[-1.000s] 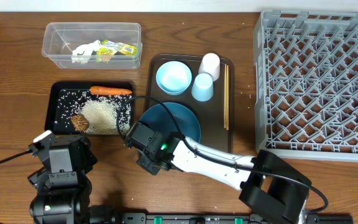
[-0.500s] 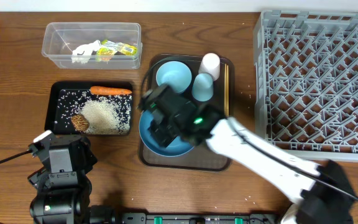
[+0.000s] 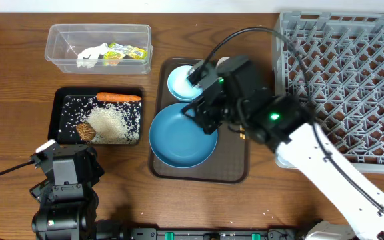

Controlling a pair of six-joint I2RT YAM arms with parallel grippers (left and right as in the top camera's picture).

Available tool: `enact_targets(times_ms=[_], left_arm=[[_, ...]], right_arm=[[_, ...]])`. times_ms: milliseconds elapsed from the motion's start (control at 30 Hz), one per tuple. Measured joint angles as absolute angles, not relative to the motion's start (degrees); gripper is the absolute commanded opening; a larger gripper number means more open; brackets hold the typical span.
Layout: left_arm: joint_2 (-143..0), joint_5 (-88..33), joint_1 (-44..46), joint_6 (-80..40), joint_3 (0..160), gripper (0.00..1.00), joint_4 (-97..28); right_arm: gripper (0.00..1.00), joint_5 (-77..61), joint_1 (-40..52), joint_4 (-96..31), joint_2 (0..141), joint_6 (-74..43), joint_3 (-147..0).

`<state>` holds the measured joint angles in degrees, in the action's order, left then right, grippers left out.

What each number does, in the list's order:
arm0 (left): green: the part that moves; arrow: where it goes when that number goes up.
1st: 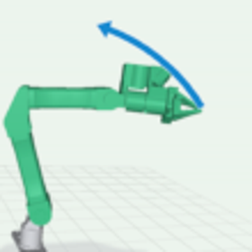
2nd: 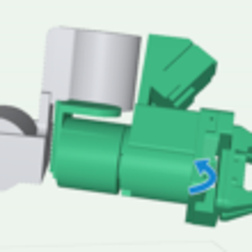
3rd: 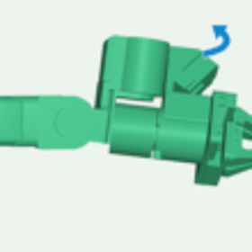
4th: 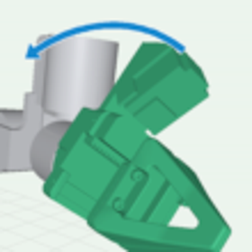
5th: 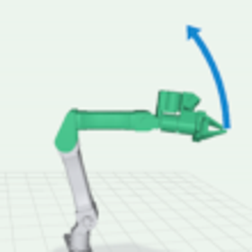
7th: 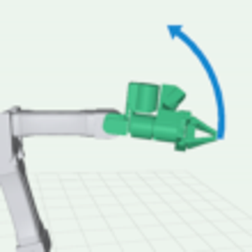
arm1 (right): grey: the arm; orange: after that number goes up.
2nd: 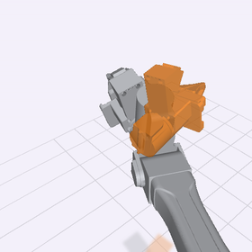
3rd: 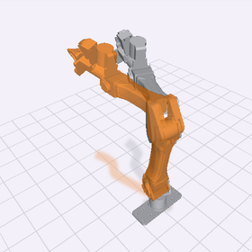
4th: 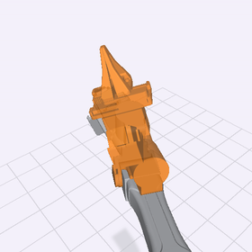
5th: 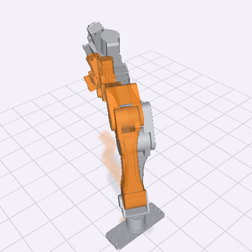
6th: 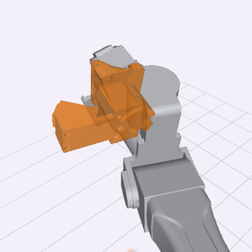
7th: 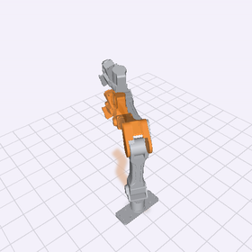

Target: Sort waste into correct bins and load items into the dishwasher rack

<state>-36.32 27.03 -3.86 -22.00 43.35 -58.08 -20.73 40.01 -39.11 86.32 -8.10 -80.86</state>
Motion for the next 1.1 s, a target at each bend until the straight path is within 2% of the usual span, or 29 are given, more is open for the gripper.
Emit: enact_targets(times_ms=[200, 367, 600, 1000, 1100], left_arm=[[-36.3, 27.0, -3.9, -22.0, 43.4, 0.98, -58.1], [-36.3, 27.0, -3.9, -22.0, 43.4, 0.98, -58.1], [-36.3, 27.0, -3.9, -22.0, 43.4, 0.98, -58.1], [-36.3, 27.0, -3.9, -22.0, 43.4, 0.98, -58.1], [-36.3, 27.0, -3.9, -22.0, 43.4, 0.98, -58.1]], right_arm=[[0.47, -18.0, 48.6, -38.0, 96.1, -5.8, -80.8], [0.47, -13.5, 55.0, -36.9, 107.5, -4.1, -80.8], [0.39, -8.6, 58.6, -36.9, 114.6, -2.9, -80.6], [0.36, -6.5, 58.6, -37.0, 117.9, -2.7, -80.5], [0.3, -5.5, 58.6, -36.4, 118.6, -2.3, -80.7]])
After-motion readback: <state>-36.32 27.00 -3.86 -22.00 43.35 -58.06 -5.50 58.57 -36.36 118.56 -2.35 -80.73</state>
